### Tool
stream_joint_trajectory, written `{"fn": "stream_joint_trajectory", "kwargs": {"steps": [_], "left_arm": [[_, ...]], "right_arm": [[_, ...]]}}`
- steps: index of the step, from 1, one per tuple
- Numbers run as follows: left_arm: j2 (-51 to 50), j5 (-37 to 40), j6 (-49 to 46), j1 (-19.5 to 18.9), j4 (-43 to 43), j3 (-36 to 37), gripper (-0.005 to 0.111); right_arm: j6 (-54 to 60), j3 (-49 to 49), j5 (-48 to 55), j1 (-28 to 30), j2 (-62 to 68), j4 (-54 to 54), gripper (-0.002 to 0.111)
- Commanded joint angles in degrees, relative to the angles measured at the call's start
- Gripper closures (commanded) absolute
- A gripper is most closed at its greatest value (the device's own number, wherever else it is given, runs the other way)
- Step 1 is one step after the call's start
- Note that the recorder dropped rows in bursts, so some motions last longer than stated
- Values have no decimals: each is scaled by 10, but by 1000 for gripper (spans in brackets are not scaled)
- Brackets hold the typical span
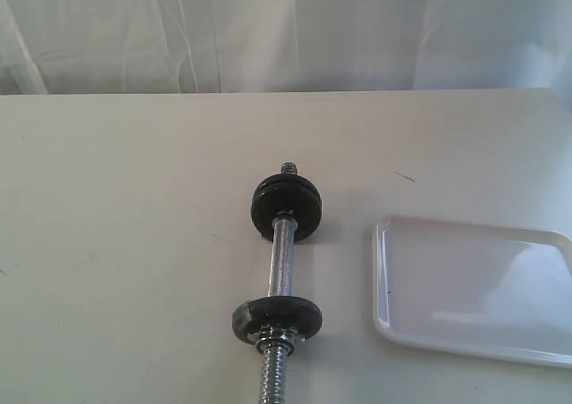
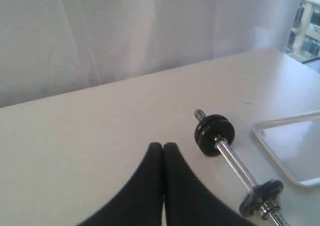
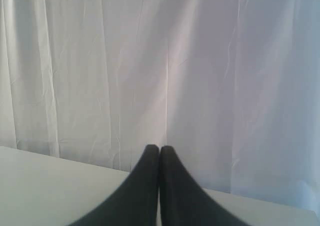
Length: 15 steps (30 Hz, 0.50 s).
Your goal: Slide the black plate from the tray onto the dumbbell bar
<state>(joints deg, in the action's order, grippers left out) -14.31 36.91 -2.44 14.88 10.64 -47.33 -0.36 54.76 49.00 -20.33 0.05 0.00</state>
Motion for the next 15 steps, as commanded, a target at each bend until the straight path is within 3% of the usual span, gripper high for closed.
{"fn": "stream_joint_trajectory", "kwargs": {"steps": [1,11,15], "left_arm": [[55,4,-2,-34,6,10,107],[83,4,-2,-33,6,10,107],[83,-29,-2,-33,5,48,107]], "right_arm": [[-3,-2,-4,3,-1,0,108],[-3,-2,-4,3,-1,0,108],[-3,-2,-4,3,-1,0,108]]}}
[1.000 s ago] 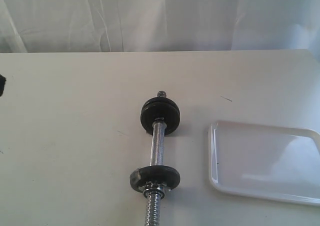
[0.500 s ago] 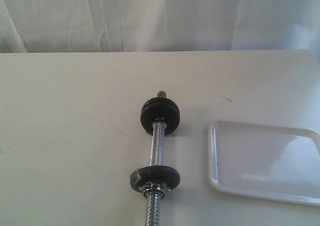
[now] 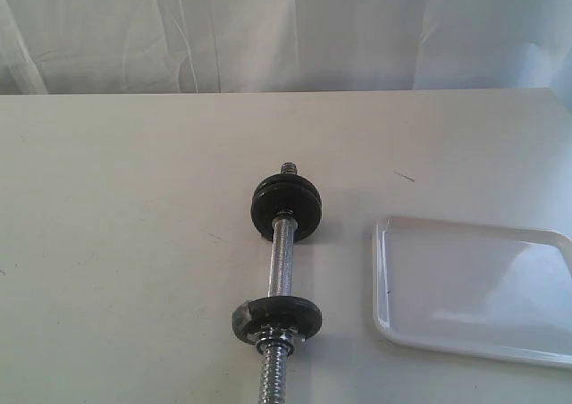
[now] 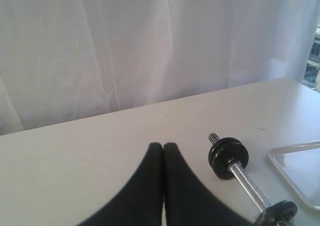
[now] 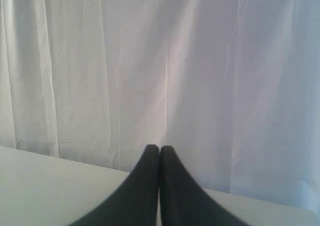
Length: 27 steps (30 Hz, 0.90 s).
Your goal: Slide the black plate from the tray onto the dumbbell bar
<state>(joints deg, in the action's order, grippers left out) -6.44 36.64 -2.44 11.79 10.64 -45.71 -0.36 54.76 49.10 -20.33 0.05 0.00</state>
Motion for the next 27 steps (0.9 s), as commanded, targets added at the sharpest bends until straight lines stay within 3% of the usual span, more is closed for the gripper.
{"fn": "stream_joint_trajectory", "kwargs": {"steps": [1,13,23,27], "left_arm": [[9,-35,-2,-4,5,46,107],[12,-56,-3,-54,4,267,107],[64,-158,1,-55,4,457,107],[64,-283,-3,-71,3,457,107]], "right_arm": [[-3,-2,-5,3,-1,0,108],[-3,-2,-5,3,-1,0,108],[-3,-2,-5,3,-1,0,108],[-3,-2,-6,3,-1,0,108]]}}
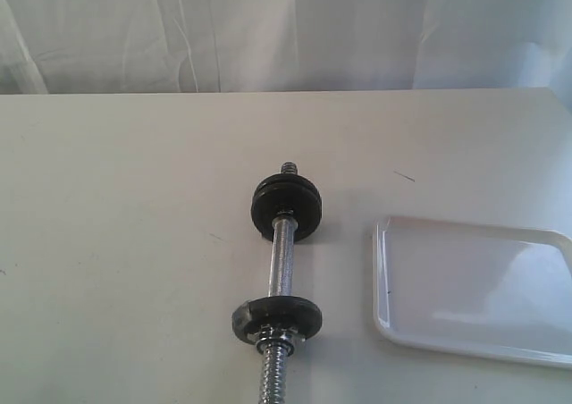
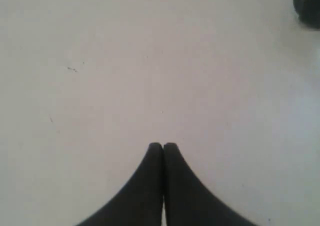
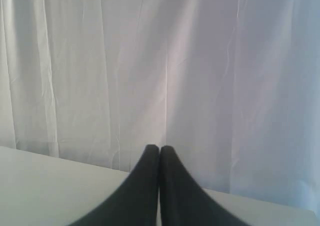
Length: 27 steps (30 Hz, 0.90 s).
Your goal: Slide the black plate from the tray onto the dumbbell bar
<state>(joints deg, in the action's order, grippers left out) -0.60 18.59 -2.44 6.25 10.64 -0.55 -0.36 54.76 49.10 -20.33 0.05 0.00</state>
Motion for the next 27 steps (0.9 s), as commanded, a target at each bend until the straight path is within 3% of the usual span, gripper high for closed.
{"fn": "stream_joint_trajectory", "kwargs": {"steps": [1,6,20,27], "left_arm": [[6,-119,-3,-21,3,6,107],[6,-161,-3,-52,-24,6,107],[6,-162,-3,-53,-24,6,107],[6,-50,-3,-53,-24,6,107]], "right_arm": [[-3,-2,-6,3,-1,0,108],[-3,-2,-6,3,-1,0,108],[-8,-1,-4,3,-1,0,108],[-9,-1,-4,3,-1,0,108]]}}
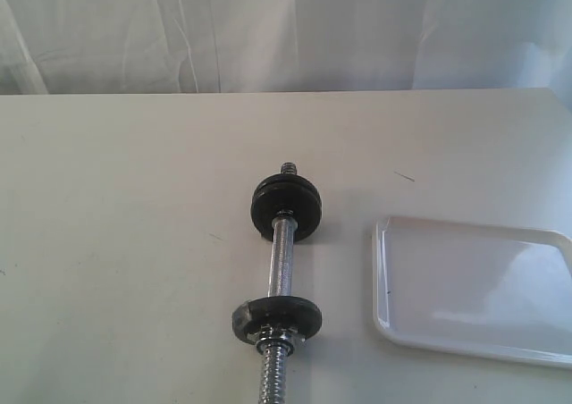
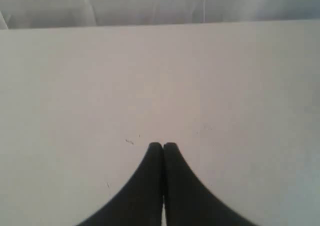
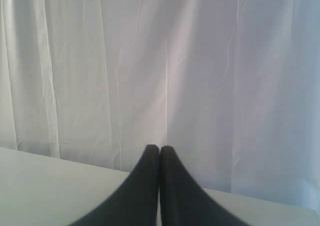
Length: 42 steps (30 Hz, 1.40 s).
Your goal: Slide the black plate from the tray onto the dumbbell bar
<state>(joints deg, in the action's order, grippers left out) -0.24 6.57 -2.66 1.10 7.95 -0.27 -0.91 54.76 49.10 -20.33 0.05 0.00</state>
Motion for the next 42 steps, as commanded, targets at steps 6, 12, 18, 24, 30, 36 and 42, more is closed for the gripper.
{"fn": "stream_joint_trajectory", "kwargs": {"steps": [6,12,18,24,30,36,42], "left_arm": [[2,55,-1,-1,4,3,107],[2,55,-1,-1,3,3,107],[2,55,-1,-1,3,3,107],[2,55,-1,-1,3,3,107],[2,55,-1,-1,3,3,107],[2,55,-1,-1,3,3,107],[2,55,-1,-1,3,3,107]], "right_arm": [[-4,-1,-4,3,-1,0,108],[-4,-1,-4,3,-1,0,108],[-4,-1,-4,3,-1,0,108],[-3,-1,-4,3,-1,-4,108],[-3,-1,135,3,-1,-20,108],[-5,-11,209,3,-1,-21,108],[-5,-11,209,3,-1,-20,108]]}}
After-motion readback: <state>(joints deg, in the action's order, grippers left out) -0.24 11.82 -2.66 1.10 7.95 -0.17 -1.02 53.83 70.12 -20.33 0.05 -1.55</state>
